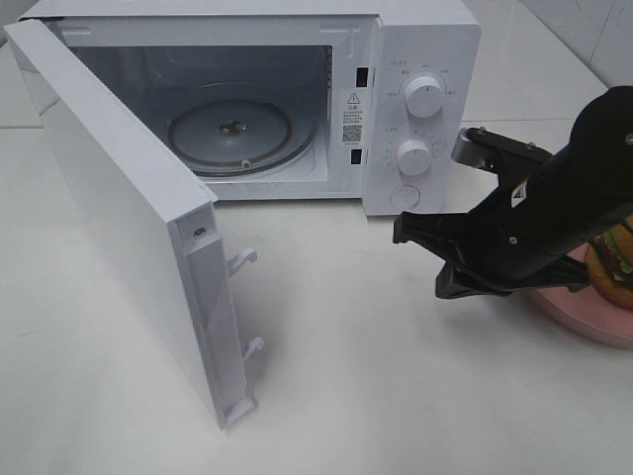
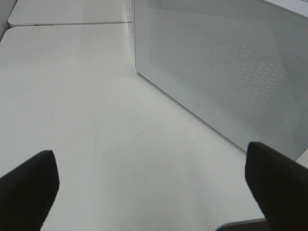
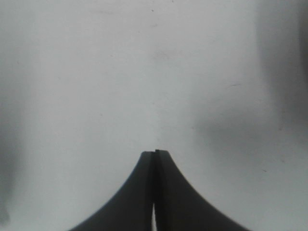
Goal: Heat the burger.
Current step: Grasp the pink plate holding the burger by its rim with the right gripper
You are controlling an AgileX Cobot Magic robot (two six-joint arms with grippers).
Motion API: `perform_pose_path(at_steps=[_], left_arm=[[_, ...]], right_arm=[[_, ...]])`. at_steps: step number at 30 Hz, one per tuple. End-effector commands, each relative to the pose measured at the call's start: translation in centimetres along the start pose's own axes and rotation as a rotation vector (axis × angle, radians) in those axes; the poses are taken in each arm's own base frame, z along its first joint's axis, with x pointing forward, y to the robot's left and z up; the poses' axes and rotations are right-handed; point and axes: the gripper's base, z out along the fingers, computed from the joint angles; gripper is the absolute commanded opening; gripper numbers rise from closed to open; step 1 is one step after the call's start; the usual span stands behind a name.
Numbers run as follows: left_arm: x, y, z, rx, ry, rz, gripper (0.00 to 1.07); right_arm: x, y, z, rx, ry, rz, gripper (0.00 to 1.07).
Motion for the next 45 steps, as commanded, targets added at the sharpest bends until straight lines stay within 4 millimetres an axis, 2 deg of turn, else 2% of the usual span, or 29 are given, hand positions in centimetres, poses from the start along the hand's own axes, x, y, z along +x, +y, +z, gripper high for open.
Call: perform_pose_path(at_steps=[1, 5, 9, 14, 16, 17, 19, 20, 21, 22, 23, 24, 25, 26, 27, 30, 34, 36, 37, 45], left_arm=[[0.1, 0.0, -0.2, -0.005, -0.018, 0.000, 0.98], [0.1, 0.0, -0.2, -0.005, -0.018, 0.000, 0.98], [0.1, 0.0, -0.2, -0.005, -0.018, 0.000, 0.98], [0.1, 0.0, -0.2, -0.005, -0.018, 0.000, 0.98], [0.1, 0.0, -0.2, -0.005, -0.018, 0.000, 0.98], [0.1, 0.0, -0.2, -0.005, -0.018, 0.000, 0.98], [0.1, 0.0, -0.2, -0.005, -0.018, 0.000, 0.98], [0.1, 0.0, -0.2, -0.005, -0.018, 0.000, 0.98], [0.1, 0.0, -0.2, -0.005, -0.018, 0.000, 0.98], [0.1, 0.0, -0.2, -0.005, -0.018, 0.000, 0.98], [0.1, 0.0, -0.2, -0.005, -0.018, 0.000, 0.98], [0.1, 0.0, -0.2, -0.005, -0.018, 0.000, 0.98], [0.1, 0.0, -0.2, -0.005, -0.018, 0.000, 0.98], [0.1, 0.0, -0.2, -0.005, -0.018, 0.000, 0.98], [0.1, 0.0, -0.2, -0.005, -0.018, 0.000, 0.98], [0.1, 0.0, -0.2, -0.005, -0.018, 0.000, 0.98], [0.1, 0.0, -0.2, -0.005, -0.018, 0.000, 0.98], [0.1, 0.0, -0.2, -0.005, -0.018, 0.000, 0.98], [0.1, 0.0, -0.2, -0.005, -0.018, 0.000, 0.98], [0.1, 0.0, -0.2, -0.005, -0.018, 0.000, 0.98]], right_arm=[[0.2, -1.0, -0.9, 0.044, 0.055, -0.124, 0.03], [0.4, -1.8, -1.6, 0.072, 0.128, -0.281, 0.05], [0.1, -2.0, -2.1, 0.088, 0.191, -0.343, 0.06], [-1.6, -2.3, -3.0, 0.131, 0.195, -0.390, 0.12], [-2.6, -2.5, -3.5, 0.156, 0.175, -0.413, 0.24], [-2.6, -2.5, -3.5, 0.156, 0.175, -0.413, 0.24], [-3.5, -2.7, -3.8, 0.176, 0.147, -0.432, 0.44], [-3.5, -2.7, -3.8, 0.176, 0.147, -0.432, 0.44], [-3.9, -2.9, -3.9, 0.180, 0.124, -0.447, 0.61], [-3.9, -2.9, -3.9, 0.180, 0.124, -0.447, 0.61], [-4.3, -3.1, -3.9, 0.180, 0.095, -0.457, 0.79], [-4.5, -3.3, -3.9, 0.184, 0.085, -0.461, 0.87], [-4.5, -3.3, -3.9, 0.184, 0.085, -0.461, 0.87], [-4.6, -3.4, -3.7, 0.193, 0.076, -0.475, 0.99], [-4.7, -3.4, -3.5, 0.199, 0.076, -0.483, 1.01], [-4.6, -3.6, -2.9, 0.207, 0.090, -0.488, 1.02], [-4.9, -4.0, -0.6, 0.234, 0.145, -0.493, 1.01], [-5.0, -4.0, -0.3, 0.241, 0.149, -0.496, 1.00], [-5.4, -4.0, 0.5, 0.251, 0.162, -0.497, 1.00], [-7.2, -5.0, 2.4, 0.279, 0.228, -0.431, 0.98]])
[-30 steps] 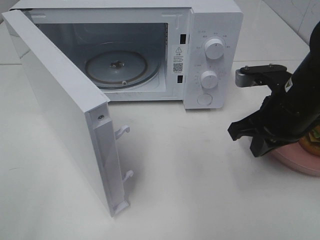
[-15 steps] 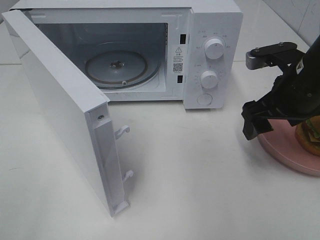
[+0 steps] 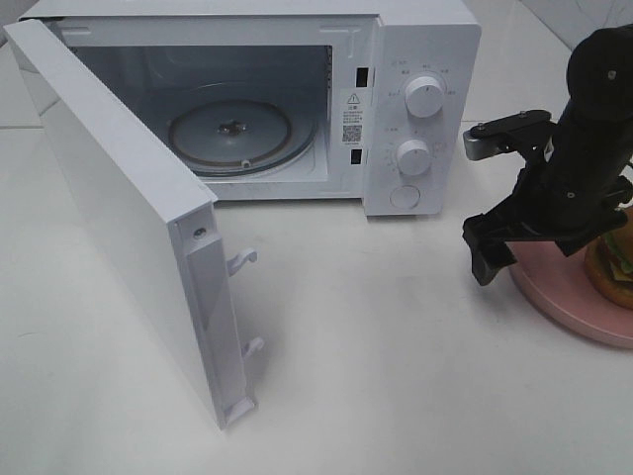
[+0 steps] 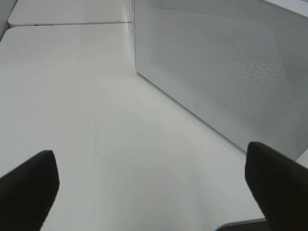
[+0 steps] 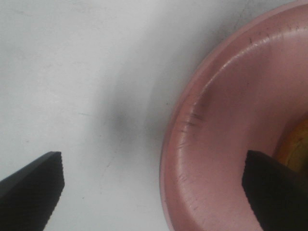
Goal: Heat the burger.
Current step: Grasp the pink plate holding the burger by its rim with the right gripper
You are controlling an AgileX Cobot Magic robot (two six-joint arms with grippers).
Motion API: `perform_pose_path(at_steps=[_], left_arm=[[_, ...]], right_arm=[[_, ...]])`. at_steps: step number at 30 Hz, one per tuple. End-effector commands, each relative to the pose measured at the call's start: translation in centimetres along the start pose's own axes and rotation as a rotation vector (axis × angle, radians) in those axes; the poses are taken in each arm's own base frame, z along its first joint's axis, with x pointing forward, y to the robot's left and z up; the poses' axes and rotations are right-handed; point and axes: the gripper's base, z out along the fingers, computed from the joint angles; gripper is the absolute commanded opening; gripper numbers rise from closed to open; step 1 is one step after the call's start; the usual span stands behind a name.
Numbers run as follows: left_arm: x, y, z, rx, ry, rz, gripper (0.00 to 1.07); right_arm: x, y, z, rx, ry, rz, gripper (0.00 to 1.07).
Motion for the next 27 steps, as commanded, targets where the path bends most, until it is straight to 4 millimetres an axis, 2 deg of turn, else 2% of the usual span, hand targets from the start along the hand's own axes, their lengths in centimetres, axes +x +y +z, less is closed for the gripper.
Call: perform_pose_path(at_steps=[1, 12, 25, 27], left_arm=[[0.1, 0.0, -0.2, -0.005, -0.018, 0.000, 0.98], [0.1, 0.0, -0.2, -0.005, -0.018, 0.000, 0.98], [0.1, 0.0, -0.2, -0.005, -0.018, 0.000, 0.98], [0.1, 0.0, -0.2, -0.005, -0.018, 0.000, 0.98]], right_arm=[[-0.5, -0.6, 0.9, -0.002, 0.045, 0.036, 0.97], [-2.4, -0.9, 3.5, -0.005, 0.092, 0.053, 0.93], [-1.8, -1.1, 4.9, -0.015, 0.152, 0.075, 0.88], [-1.6, -1.0, 5.8, -0.017, 0.180, 0.073, 0.80]])
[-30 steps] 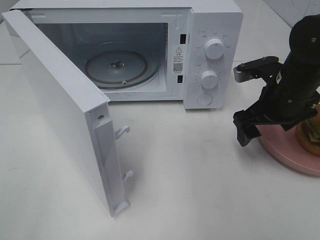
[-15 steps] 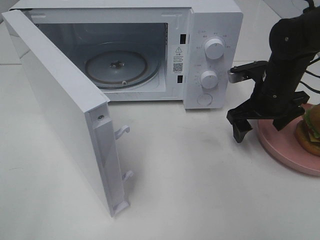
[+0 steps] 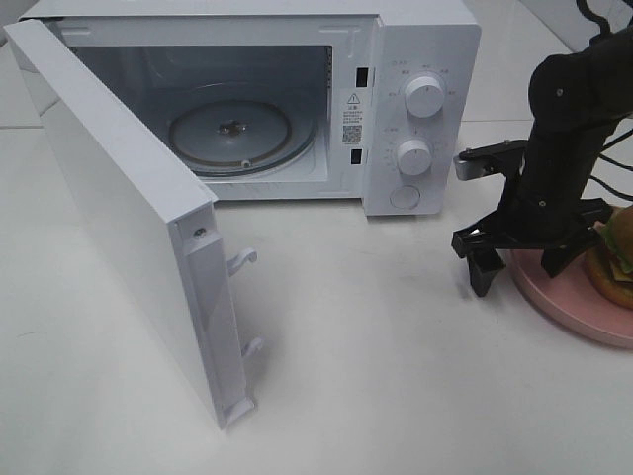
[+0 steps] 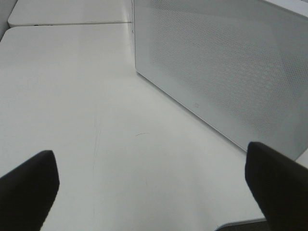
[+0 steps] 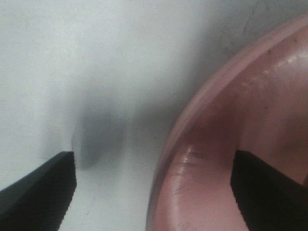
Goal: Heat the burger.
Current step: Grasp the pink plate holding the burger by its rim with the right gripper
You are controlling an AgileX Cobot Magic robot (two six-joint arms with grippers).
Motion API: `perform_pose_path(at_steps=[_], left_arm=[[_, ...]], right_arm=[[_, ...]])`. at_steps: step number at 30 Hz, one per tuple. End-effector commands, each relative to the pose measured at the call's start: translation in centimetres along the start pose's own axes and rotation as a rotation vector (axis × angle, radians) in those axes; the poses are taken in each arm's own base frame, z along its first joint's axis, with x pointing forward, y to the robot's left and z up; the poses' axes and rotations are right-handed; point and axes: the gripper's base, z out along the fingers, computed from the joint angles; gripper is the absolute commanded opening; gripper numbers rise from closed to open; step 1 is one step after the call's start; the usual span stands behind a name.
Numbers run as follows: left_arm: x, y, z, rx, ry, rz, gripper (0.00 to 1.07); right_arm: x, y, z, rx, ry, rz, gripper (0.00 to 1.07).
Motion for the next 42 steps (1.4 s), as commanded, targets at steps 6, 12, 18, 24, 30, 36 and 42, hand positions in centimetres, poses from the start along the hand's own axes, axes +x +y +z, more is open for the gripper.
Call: perform_pose_path(at_steps=[6, 12, 18, 24, 30, 36, 42], left_arm=[[0.1, 0.0, -0.2, -0.005, -0.019, 0.000, 0.98], [0.1, 0.0, -0.2, -0.005, -0.019, 0.000, 0.98], [0.1, 0.0, -0.2, -0.005, -0.019, 0.000, 0.98], [0.1, 0.0, -0.2, -0.005, -0.019, 0.000, 0.98], [0.1, 0.0, -0.2, -0.005, -0.019, 0.000, 0.98], [0.1, 0.0, -0.2, -0.005, -0.019, 0.000, 0.98], [0.1, 0.0, -0.2, -0.005, -0.020, 0.000, 0.98]], right_arm=[[0.1, -0.2, 1.2, 0.010, 0.035, 0.033, 0.68], [0.1, -0.4, 1.5, 0.042, 0.041, 0.067, 0.33], [0.3, -0.4, 1.5, 0.042, 0.055, 0.065, 0.00], [0.3, -0.3, 1.5, 0.044, 0.063, 0.071, 0.00], [0.4, -0.6, 1.1, 0.079, 0.068, 0.076, 0.00], [0.5, -0.7, -0.2, 0.111, 0.058, 0.077, 0.00], [1.2, 0.4, -0.9, 0.148, 0.049, 0.039, 0.00]])
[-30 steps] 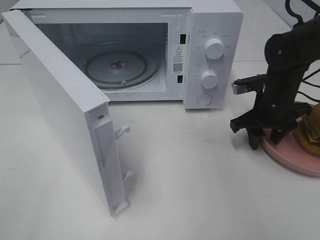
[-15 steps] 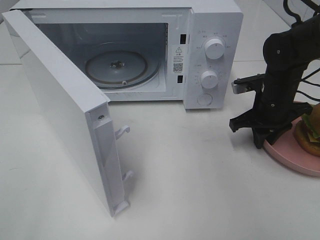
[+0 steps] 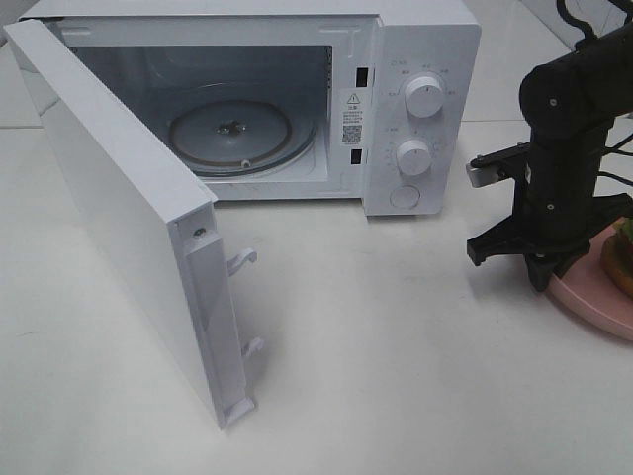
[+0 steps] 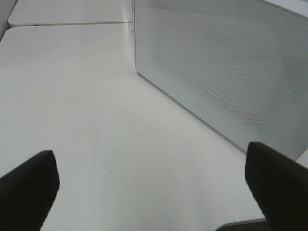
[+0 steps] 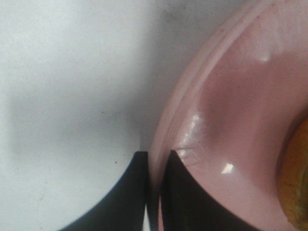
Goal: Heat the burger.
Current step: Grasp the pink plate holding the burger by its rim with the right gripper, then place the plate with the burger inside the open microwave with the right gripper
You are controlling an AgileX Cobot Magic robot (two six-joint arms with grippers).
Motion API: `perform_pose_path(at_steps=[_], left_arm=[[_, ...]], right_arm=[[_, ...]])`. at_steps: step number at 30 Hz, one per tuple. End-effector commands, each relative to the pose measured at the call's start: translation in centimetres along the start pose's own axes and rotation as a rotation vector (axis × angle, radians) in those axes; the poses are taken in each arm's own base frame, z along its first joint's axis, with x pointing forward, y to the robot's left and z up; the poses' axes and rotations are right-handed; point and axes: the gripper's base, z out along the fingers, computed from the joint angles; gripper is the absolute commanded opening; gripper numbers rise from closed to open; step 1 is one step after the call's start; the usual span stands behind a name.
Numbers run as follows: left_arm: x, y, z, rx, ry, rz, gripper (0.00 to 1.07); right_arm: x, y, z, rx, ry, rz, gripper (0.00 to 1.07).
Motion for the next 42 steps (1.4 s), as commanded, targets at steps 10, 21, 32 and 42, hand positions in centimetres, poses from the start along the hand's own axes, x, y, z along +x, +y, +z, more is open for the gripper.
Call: perform_pose_path(at_steps=[10, 21, 32, 42], left_arm=[[0.1, 0.0, -0.2, -0.005, -0.020, 0.000, 0.98], [0.1, 0.0, -0.2, -0.005, -0.020, 0.000, 0.98], [0.1, 0.0, -0.2, -0.004, -0.020, 0.000, 0.98], [0.1, 0.0, -0.2, -0.004, -0.020, 0.000, 0.98]], right_arm=[[2.7, 1.0, -2.0, 0.043, -0.008, -0.025, 0.00], [5.7, 0.6, -4.5, 0.083, -0.039, -0.038, 0.00], [8.2, 1.4, -6.9, 0.142, -0.081, -0.094, 0.00], [11.8, 2.8, -8.3, 0.197, -0.109, -0.202, 0.00]])
